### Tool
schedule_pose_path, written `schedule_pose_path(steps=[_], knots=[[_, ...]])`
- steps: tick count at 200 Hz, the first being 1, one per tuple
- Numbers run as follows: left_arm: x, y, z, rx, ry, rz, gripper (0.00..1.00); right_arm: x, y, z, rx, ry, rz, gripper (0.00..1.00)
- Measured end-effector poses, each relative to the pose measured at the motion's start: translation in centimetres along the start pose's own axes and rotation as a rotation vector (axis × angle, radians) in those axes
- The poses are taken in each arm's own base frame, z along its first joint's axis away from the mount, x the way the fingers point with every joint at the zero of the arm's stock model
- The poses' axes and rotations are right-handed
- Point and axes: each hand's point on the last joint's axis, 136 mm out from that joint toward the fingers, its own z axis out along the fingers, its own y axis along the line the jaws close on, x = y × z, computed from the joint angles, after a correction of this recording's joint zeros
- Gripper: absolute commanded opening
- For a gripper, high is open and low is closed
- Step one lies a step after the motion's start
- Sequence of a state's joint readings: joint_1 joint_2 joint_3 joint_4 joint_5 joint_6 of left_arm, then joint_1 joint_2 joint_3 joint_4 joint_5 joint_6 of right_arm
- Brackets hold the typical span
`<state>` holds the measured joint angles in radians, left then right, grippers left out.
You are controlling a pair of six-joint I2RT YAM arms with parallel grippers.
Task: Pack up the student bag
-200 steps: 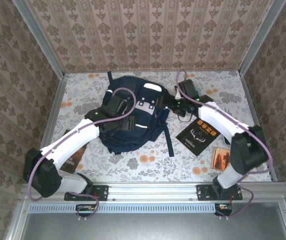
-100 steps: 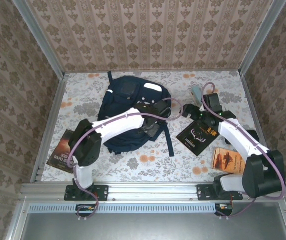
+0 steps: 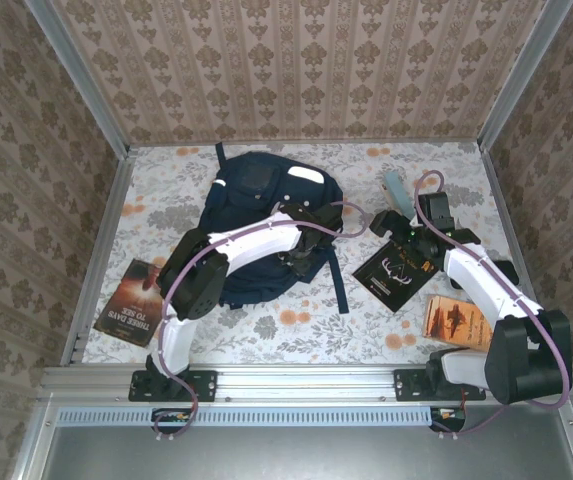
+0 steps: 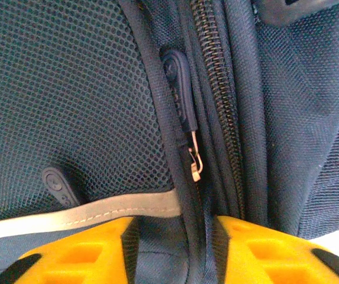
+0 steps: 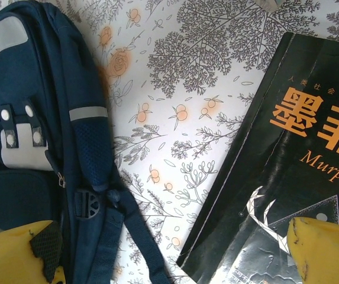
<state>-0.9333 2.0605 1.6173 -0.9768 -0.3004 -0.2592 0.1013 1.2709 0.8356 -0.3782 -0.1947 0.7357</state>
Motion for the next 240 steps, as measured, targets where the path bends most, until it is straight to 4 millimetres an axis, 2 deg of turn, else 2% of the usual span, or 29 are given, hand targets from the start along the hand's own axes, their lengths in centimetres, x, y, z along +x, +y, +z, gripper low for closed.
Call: schedule_pose_path(steps=[28,38,47,76,103,131,146,166,180,218,240], knots=[[0.2,0.0,0.8,0.008,0.021,0.002,0.19,-0.1,0.2,0.2,-0.009,-0.003,0.003,0.98],[0.2,0.0,0.9,0.012,0.024,-0.007,0.10,0.0,0.2,0.3,-0.011,0.005,0.003,0.96],[0.2,0.0,1.0,0.013,0.025,-0.006,0.07,0.1,0.2,0.4,-0.013,0.014,0.005,0.94],[0.1,0.1,0.6,0.030,0.018,-0.016,0.01,0.8,0.1,1.2,-0.010,0.050,-0.009,0.88],[-0.4,1.1,-1.7,0.060,-0.037,-0.040,0.00,2.0,0.5,2.1,-0.016,0.097,-0.068,0.85],[-0.9,3.5,-6.2,0.103,-0.157,-0.096,0.00,3.7,2.8,2.5,-0.075,0.143,-0.174,0.85],[-0.9,5.3,-8.6,0.129,-0.230,-0.135,0.00,4.5,4.7,2.5,-0.124,0.161,-0.244,0.84],[-0.5,7.1,-10.8,0.154,-0.296,-0.175,0.00,5.2,7.2,2.5,-0.188,0.175,-0.329,0.82],[-0.3,7.9,-11.6,0.169,-0.327,-0.197,0.00,5.6,8.8,2.6,-0.224,0.181,-0.378,0.80],[-0.3,9.0,-12.5,0.212,-0.373,-0.237,0.00,6.8,11.1,3.0,-0.310,0.208,-0.467,0.58],[-0.5,9.4,-12.9,0.222,-0.391,-0.247,0.00,7.4,12.1,3.7,-0.374,0.224,-0.520,0.52]])
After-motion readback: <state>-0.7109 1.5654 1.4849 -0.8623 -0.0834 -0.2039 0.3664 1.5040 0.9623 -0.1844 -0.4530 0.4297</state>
